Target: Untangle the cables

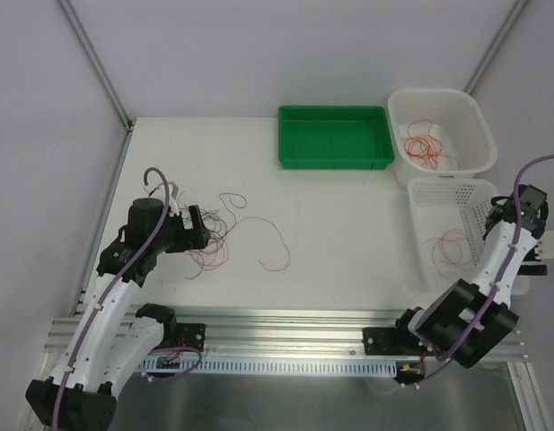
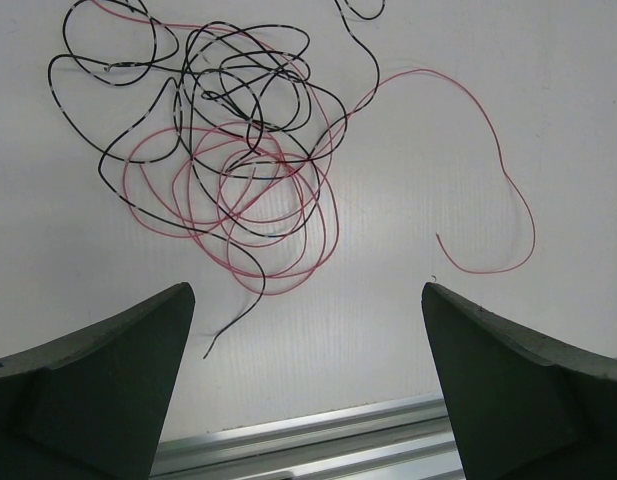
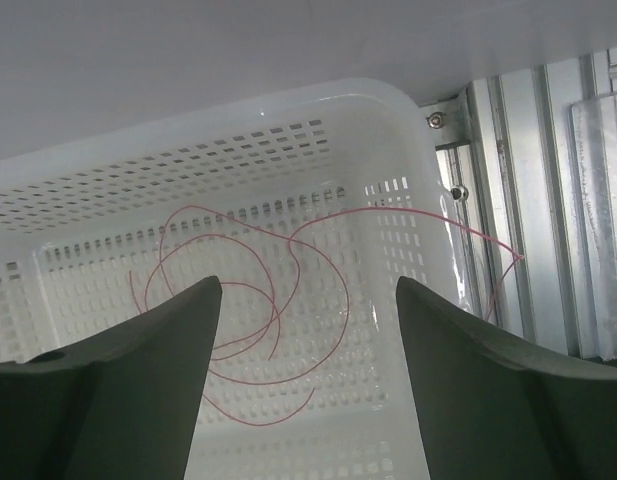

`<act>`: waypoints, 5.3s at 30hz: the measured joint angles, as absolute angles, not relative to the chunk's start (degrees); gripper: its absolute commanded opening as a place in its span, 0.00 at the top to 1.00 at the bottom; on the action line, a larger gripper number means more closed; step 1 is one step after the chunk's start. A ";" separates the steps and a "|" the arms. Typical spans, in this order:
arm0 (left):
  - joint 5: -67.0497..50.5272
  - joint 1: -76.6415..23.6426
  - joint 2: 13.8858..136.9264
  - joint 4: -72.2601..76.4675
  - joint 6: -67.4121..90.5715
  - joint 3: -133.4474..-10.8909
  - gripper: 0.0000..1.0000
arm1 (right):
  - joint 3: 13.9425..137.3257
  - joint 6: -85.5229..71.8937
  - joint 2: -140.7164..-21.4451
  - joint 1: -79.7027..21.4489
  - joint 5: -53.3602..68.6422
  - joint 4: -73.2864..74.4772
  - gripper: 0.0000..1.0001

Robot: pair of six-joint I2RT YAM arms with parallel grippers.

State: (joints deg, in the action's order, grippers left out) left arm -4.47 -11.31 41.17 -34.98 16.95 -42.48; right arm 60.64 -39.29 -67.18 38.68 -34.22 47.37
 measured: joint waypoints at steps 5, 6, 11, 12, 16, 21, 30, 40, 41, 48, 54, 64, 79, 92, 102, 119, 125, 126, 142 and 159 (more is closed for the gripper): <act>-4.47 -11.31 41.80 -34.98 16.91 -42.48 0.01 | 61.21 -42.19 -73.73 36.32 -36.45 47.59 0.28; -4.47 -11.31 41.93 -34.98 16.91 -42.48 0.01 | 61.19 -42.89 -74.37 36.03 -36.80 47.62 0.28; -4.47 -11.31 42.81 -34.96 16.88 -42.48 0.01 | 61.04 -46.17 -76.55 35.55 -38.50 47.57 0.29; -4.47 -11.31 42.98 -34.98 16.88 -42.48 0.01 | 60.97 -46.78 -77.19 35.51 -38.85 47.51 0.29; -4.47 -11.31 43.53 -34.96 16.88 -42.48 0.01 | 60.23 -49.01 -80.44 35.31 -40.40 47.33 0.32; -4.54 -11.31 44.47 -34.98 16.88 -42.48 0.01 | 58.78 -51.40 -84.01 34.52 -42.41 46.85 0.36; -5.48 -11.31 45.74 -34.96 16.84 -42.48 0.01 | 57.71 -53.67 -86.61 33.98 -44.38 45.45 0.41; -5.61 -11.31 45.76 -34.96 16.84 -42.48 0.01 | 57.52 -54.28 -87.92 33.82 -44.84 44.77 0.75; -5.61 -11.31 45.76 -34.96 16.84 -42.48 0.01 | 57.52 -54.46 -87.92 33.80 -44.91 44.80 0.83; -5.65 -11.31 45.76 -34.96 16.84 -42.48 0.01 | 57.63 -54.74 -87.92 32.49 -46.11 45.45 0.99; -5.74 -11.31 45.74 -34.96 16.84 -42.48 0.01 | 61.56 -54.30 -87.92 28.27 -48.56 49.78 0.99; -5.76 -11.79 45.50 -34.94 16.84 -42.48 0.01 | 70.39 -46.28 -83.90 14.90 -52.34 51.16 0.99; -5.72 -12.03 44.75 -34.96 16.84 -42.24 0.01 | 87.83 -21.91 -81.67 0.01 -56.23 42.28 0.99; -5.69 -12.03 44.45 -34.96 16.84 -42.22 0.01 | 69.49 -24.71 -78.87 6.68 -53.49 40.03 0.97; -5.65 -12.03 44.64 -34.96 16.84 -42.22 0.01 | 66.39 -23.16 -82.50 7.84 -46.06 43.03 0.01; -4.45 -12.03 50.17 -34.83 16.84 -42.15 0.01 | 64.45 -7.84 -71.05 -22.15 -15.35 34.89 0.03; -4.32 -12.03 54.70 -34.76 16.86 -42.15 0.01 | 60.55 -8.38 -80.68 -36.71 -9.26 28.32 0.11; -4.32 -12.03 55.33 -34.79 16.88 -42.15 0.01 | 59.81 -8.97 -82.59 -38.63 -8.82 26.79 0.12; -2.46 -12.01 53.06 -34.98 16.88 -42.13 0.01 | 63.09 -22.74 -102.80 -55.05 -13.82 18.72 0.45; -2.44 -12.01 54.11 -35.00 16.91 -42.13 0.01 | 63.72 -23.97 -103.63 -60.60 -22.61 20.40 0.99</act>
